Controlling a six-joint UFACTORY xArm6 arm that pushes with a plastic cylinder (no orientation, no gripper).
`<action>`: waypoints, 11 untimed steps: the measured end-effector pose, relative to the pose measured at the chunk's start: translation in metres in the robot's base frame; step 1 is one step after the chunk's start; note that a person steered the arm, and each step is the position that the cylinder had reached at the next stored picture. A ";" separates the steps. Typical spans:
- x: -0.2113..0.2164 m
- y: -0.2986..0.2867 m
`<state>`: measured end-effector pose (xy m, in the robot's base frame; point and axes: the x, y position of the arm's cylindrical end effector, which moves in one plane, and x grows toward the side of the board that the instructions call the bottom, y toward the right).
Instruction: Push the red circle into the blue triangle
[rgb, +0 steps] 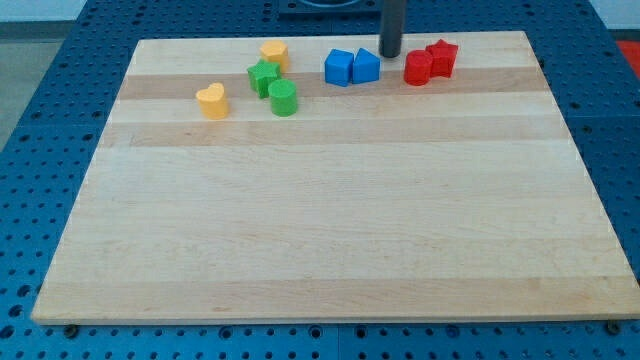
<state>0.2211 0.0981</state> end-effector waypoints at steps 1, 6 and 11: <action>-0.003 0.052; 0.043 0.107; 0.066 0.028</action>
<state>0.2873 0.1265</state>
